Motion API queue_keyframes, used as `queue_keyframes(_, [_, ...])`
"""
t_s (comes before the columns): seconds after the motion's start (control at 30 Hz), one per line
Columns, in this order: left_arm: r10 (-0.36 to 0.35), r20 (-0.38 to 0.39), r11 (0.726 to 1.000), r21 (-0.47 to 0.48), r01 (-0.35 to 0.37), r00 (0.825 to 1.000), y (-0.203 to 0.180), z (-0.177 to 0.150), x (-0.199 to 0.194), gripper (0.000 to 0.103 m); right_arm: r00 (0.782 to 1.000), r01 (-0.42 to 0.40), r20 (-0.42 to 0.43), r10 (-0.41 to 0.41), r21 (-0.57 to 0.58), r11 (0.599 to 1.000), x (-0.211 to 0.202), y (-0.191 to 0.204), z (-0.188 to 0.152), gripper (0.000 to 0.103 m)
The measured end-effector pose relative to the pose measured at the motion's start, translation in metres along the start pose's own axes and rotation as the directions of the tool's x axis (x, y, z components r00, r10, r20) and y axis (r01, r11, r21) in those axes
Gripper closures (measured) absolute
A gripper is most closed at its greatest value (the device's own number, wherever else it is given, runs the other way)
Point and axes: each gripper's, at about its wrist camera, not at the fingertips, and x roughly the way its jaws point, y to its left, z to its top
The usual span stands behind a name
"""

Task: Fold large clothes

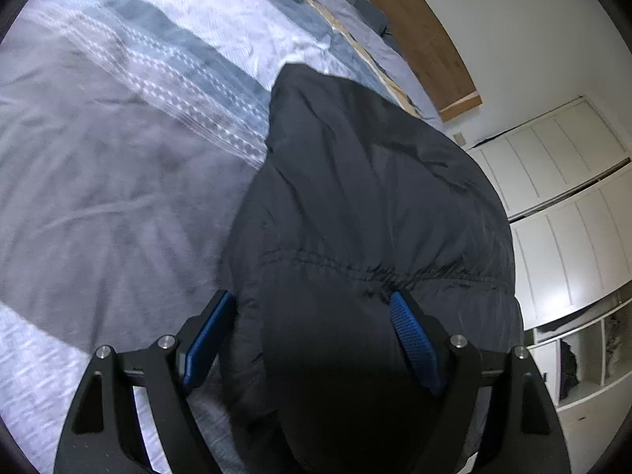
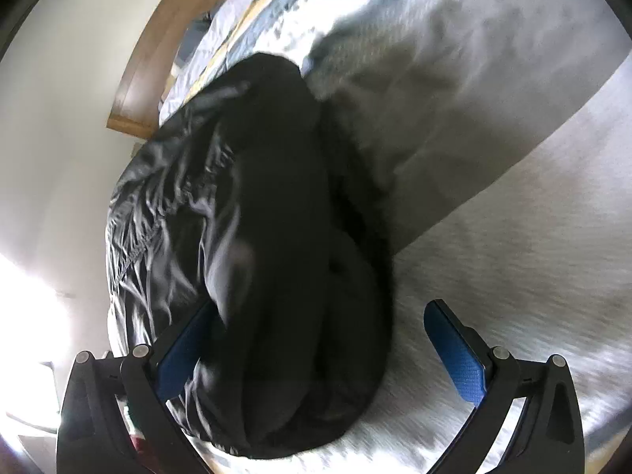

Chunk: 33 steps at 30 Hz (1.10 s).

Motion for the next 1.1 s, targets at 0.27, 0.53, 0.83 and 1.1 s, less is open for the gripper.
queue_keyframes(0.27, [-0.133, -0.076, 0.989, -0.079, 0.127, 0.988, 0.02, 0.009, 0.028, 0.013, 0.988, -0.131, -0.089, 0.13, -0.012, 0.991, 0.056, 0.009, 0.01, 0.0])
queue_keyframes(0.53, [-0.223, -0.184, 0.974, -0.086, 0.21, 0.957, 0.007, 0.014, 0.055, 0.005, 0.964, -0.236, -0.133, 0.229, -0.045, 0.971, 0.076, 0.015, 0.014, 0.0])
queue_keyframes(0.83, [-0.127, -0.102, 0.99, -0.072, 0.12, 0.987, -0.01, 0.009, 0.067, 0.003, 0.976, -0.204, -0.084, 0.199, -0.057, 0.977, 0.083, 0.024, 0.005, 0.0])
queue_keyframes(1.1, [-0.156, -0.042, 0.988, -0.018, 0.156, 0.987, -0.049, 0.0, 0.056, 0.062, 0.971, -0.234, -0.088, 0.224, -0.119, 0.965, 0.092, 0.056, 0.004, 0.038])
